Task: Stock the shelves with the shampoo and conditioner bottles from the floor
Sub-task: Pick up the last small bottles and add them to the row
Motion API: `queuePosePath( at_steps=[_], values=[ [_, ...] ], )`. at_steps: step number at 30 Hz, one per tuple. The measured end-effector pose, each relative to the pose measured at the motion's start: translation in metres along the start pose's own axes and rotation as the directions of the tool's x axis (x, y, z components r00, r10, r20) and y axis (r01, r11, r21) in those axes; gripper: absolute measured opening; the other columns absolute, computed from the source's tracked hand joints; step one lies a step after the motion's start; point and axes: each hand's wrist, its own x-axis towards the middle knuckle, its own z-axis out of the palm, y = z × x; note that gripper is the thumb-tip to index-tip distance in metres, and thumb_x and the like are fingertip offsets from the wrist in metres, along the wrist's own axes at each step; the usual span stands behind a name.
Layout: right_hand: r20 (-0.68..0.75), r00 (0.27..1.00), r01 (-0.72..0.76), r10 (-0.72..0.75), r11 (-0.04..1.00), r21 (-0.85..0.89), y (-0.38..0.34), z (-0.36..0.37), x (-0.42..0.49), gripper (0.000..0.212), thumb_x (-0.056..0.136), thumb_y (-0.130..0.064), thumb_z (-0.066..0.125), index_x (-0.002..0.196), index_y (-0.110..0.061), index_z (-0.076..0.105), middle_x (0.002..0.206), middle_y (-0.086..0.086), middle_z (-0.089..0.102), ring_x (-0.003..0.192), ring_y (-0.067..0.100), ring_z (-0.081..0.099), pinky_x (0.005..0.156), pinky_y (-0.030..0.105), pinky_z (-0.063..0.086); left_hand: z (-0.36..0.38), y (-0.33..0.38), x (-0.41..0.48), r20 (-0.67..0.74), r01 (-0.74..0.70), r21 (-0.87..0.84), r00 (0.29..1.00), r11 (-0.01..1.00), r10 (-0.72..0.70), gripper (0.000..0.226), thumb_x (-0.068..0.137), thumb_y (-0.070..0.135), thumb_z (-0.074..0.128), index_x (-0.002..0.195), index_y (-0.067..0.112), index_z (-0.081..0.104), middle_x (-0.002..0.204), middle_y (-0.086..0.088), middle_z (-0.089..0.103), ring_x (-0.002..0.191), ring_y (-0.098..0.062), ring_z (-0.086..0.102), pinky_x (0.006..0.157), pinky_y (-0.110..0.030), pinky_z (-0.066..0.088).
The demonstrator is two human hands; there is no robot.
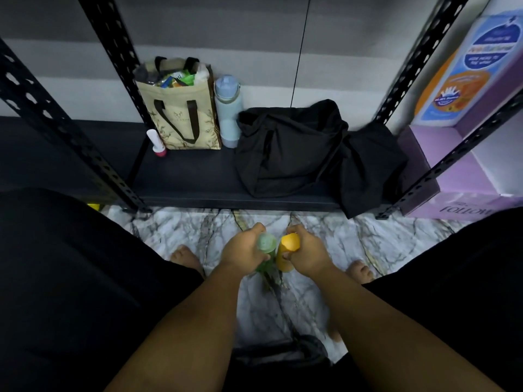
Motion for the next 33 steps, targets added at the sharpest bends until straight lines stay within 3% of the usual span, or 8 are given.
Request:
queuePosePath(
  at_steps=[4, 14, 25, 28, 33],
  values=[
    [0.01, 1.0, -0.008, 0.008, 1.0, 0.018, 0.002, 0.0, 0.0, 0.042, 0.081, -0.01, 0.072, 0.118, -0.022, 0.056, 0.106, 0.004, 0.065, 0.097, 0.026, 0.062, 0.082, 0.036, 0.053, 0.0, 0.002, 0.0, -0.011, 0.005, 0.012, 1.0, 1.0, -0.005, 0.042, 0.077, 0.025, 0.082, 0.106, 0.024, 0.051, 0.094, 0.001, 0.066, 0.087, -0.026, 0.061, 0.074, -0.042, 0.053],
    [-0.004, 1.0, -0.006, 0.006, 0.999, 0.048, 0.008, 0.0, -0.002, 0.038, 0.081, -0.007, 0.071, 0.114, -0.021, 0.057, 0.102, 0.003, 0.066, 0.093, 0.024, 0.061, 0.077, 0.033, 0.05, -0.004, 0.01, 0.005, 0.037, 0.048, -0.016, 0.998, 0.999, -0.047, 0.043, 0.076, 0.024, 0.084, 0.103, 0.027, 0.05, 0.087, 0.002, 0.062, 0.081, -0.025, 0.059, 0.063, -0.033, 0.04],
    [0.012, 1.0, -0.017, 0.016, 0.997, 0.075, 0.008, 0.002, -0.002, 0.043, 0.082, -0.006, 0.072, 0.118, -0.024, 0.055, 0.107, 0.003, 0.065, 0.096, 0.023, 0.06, 0.076, 0.034, 0.051, -0.007, 0.01, 0.002, 0.074, 0.057, -0.02, 0.996, 0.998, -0.055, 0.042, 0.08, 0.021, 0.081, 0.109, 0.026, 0.05, 0.084, 0.005, 0.057, 0.079, -0.024, 0.058, 0.062, -0.031, 0.041],
    [0.03, 0.999, -0.03, 0.027, 0.994, 0.101, 0.006, 0.002, 0.0, 0.048, 0.082, -0.006, 0.072, 0.122, -0.025, 0.053, 0.11, 0.004, 0.064, 0.095, 0.022, 0.06, 0.066, 0.028, 0.045, -0.007, 0.014, 0.004, 0.093, 0.037, 0.026, 0.995, 0.999, -0.039, 0.049, 0.083, 0.02, 0.08, 0.121, 0.027, 0.05, 0.103, -0.001, 0.06, 0.085, -0.024, 0.058, 0.065, -0.032, 0.047],
    [0.031, 1.0, -0.007, 0.005, 0.998, 0.055, 0.008, 0.004, -0.001, 0.064, 0.08, -0.009, 0.075, 0.136, -0.024, 0.05, 0.119, 0.004, 0.063, 0.106, 0.023, 0.06, 0.085, 0.031, 0.049, -0.005, 0.019, 0.006, 0.115, 0.04, 0.053, 0.992, 0.998, -0.046, 0.067, 0.08, 0.022, 0.084, 0.136, 0.028, 0.048, 0.131, -0.006, 0.055, 0.11, -0.027, 0.058, 0.088, -0.04, 0.054]
  ],
)
